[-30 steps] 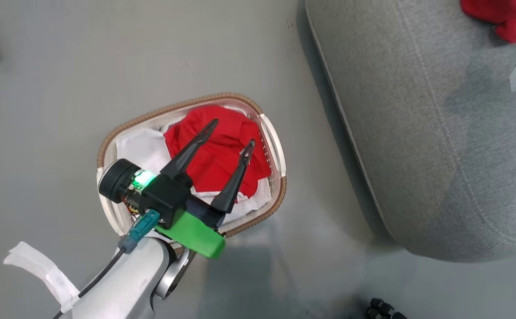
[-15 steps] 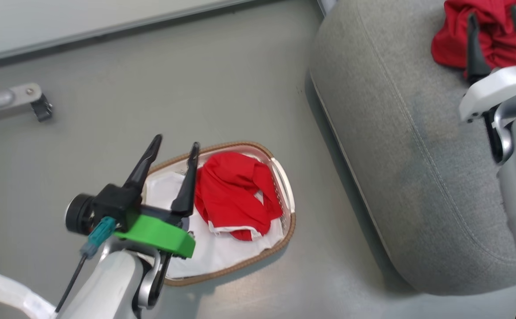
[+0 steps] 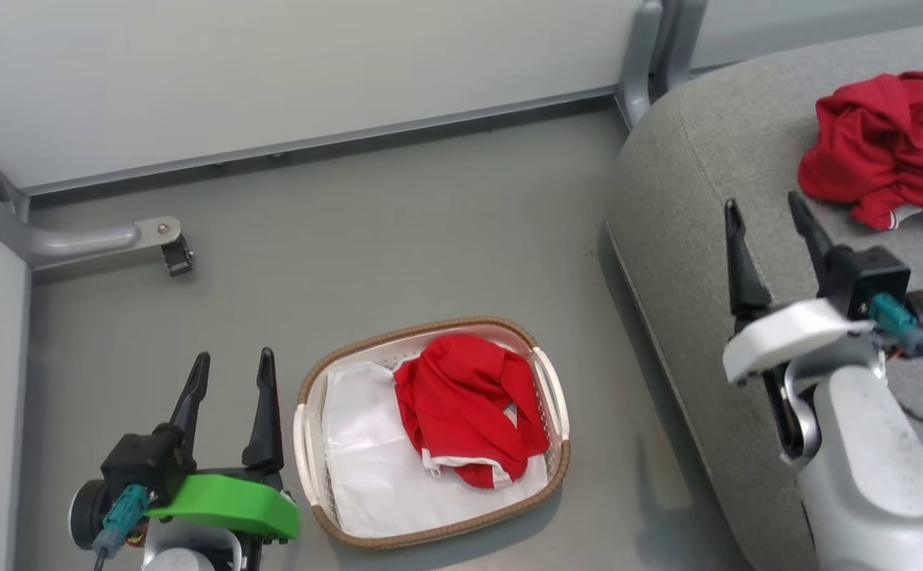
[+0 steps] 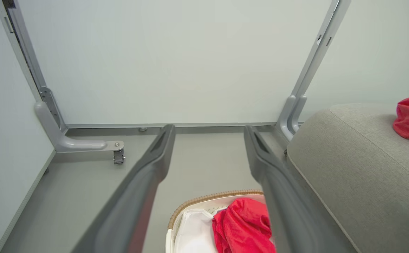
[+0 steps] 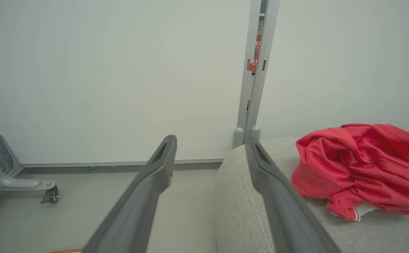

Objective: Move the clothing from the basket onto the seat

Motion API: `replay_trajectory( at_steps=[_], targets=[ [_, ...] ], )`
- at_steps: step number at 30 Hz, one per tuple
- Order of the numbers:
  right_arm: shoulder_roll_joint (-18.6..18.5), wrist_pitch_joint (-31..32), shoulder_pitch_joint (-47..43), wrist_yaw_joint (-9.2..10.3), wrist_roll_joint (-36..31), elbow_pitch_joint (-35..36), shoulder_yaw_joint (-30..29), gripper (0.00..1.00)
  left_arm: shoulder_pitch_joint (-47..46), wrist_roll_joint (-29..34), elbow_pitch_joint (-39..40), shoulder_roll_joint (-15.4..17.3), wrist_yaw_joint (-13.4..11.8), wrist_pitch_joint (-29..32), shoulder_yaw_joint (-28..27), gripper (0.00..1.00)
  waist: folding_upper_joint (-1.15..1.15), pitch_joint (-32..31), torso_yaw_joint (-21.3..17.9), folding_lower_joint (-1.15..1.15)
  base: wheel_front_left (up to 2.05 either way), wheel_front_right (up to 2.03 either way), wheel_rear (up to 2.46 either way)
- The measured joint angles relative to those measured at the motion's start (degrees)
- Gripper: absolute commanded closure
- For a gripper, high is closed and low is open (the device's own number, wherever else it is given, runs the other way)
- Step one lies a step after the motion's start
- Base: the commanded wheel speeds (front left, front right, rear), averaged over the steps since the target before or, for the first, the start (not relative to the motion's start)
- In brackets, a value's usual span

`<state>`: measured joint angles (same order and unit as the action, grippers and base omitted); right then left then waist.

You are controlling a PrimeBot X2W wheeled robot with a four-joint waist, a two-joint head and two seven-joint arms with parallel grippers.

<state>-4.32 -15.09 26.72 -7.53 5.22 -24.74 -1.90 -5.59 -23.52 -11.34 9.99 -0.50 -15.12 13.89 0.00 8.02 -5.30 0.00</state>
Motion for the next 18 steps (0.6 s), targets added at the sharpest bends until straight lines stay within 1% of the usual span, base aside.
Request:
replay_trajectory(
  at_steps=[6, 10, 14, 18],
  targets=[
    [1.5, 0.0, -9.5, 0.0, 0.6, 5.2, 2.4, 0.0, 4.2, 2.5, -0.4, -2.3, 1.4, 0.0, -4.0, 0.0, 0.0, -3.2, 2.2, 0.0, 0.0, 0.0, 0.0],
    [1.5, 0.0, -14.0, 0.0, 2.4, 7.2, 3.9, 0.0, 6.8, 3.3, -0.3, -3.9, 2.3, 0.0, -6.5, 0.0, 0.0, -5.0, 3.3, 0.0, 0.0, 0.0, 0.0],
    [1.5, 0.0, -16.5, 0.0, 2.6, 7.6, 5.1, 0.0, 8.9, 4.1, 0.0, -5.0, 3.1, 0.0, -8.2, 0.0, 0.0, -6.0, 4.3, 0.0, 0.0, 0.0, 0.0],
    [1.5, 0.0, -17.6, 0.0, 2.8, 8.0, 5.4, 0.0, 9.9, 5.3, -0.4, -5.8, 3.9, 0.0, -8.7, 0.0, 0.0, -6.6, 4.9, 0.0, 0.0, 0.0, 0.0]
  ],
)
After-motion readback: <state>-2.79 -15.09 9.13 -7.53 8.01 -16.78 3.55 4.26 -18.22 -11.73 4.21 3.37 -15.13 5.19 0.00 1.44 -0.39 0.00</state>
